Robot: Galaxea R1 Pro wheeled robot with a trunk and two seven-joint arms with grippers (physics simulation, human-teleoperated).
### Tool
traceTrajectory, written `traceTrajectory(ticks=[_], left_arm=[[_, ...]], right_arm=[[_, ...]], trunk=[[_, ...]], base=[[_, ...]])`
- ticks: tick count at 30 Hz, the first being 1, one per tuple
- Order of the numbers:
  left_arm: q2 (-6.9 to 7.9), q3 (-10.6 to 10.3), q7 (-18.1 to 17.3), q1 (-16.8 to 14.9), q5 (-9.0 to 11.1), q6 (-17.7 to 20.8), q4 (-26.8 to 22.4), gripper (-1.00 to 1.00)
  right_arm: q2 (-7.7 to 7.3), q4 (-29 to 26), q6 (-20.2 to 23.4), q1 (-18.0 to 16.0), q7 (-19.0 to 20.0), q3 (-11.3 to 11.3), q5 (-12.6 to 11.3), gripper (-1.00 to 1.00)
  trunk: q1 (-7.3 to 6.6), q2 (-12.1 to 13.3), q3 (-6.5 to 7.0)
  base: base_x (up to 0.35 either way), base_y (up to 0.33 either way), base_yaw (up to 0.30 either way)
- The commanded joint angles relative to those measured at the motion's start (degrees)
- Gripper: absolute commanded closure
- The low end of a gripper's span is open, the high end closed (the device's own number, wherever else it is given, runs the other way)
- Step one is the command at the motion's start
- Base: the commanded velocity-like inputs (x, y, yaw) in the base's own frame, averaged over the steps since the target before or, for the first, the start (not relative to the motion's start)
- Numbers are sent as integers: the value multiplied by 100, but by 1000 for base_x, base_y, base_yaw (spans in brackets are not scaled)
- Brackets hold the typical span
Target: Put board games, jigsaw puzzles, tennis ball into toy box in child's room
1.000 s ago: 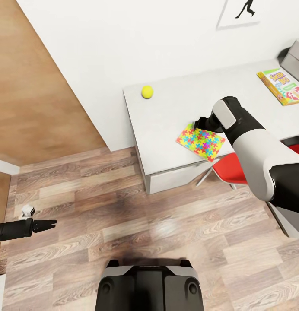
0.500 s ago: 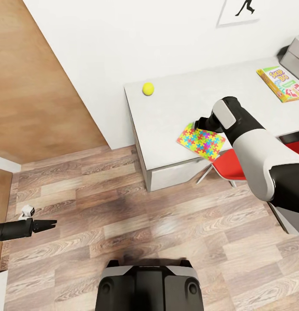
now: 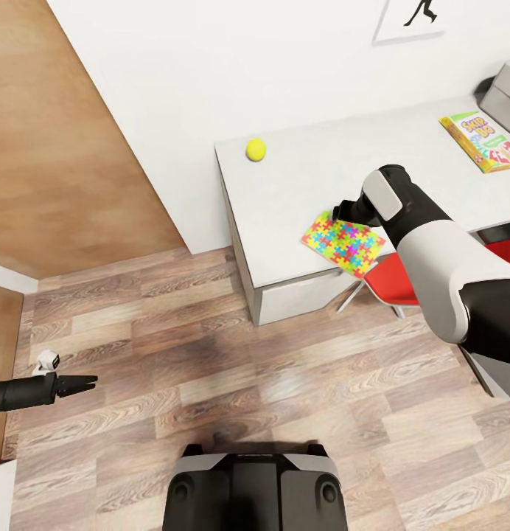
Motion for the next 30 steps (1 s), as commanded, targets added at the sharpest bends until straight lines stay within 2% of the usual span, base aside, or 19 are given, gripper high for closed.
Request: traceTrajectory(ticks=[1, 30], left_arm=[[9, -48, -19, -6, 37, 61, 1, -100], [5, -47, -19, -6, 37, 61, 1, -100]], right_arm=[[-4, 135, -1, 0, -32, 38, -203, -100], [-12, 135, -9, 9, -35, 32, -203, -100]], trunk=[[5, -6, -8], [5, -6, 7]], base=[[-4, 9, 0], [-16, 21, -4]])
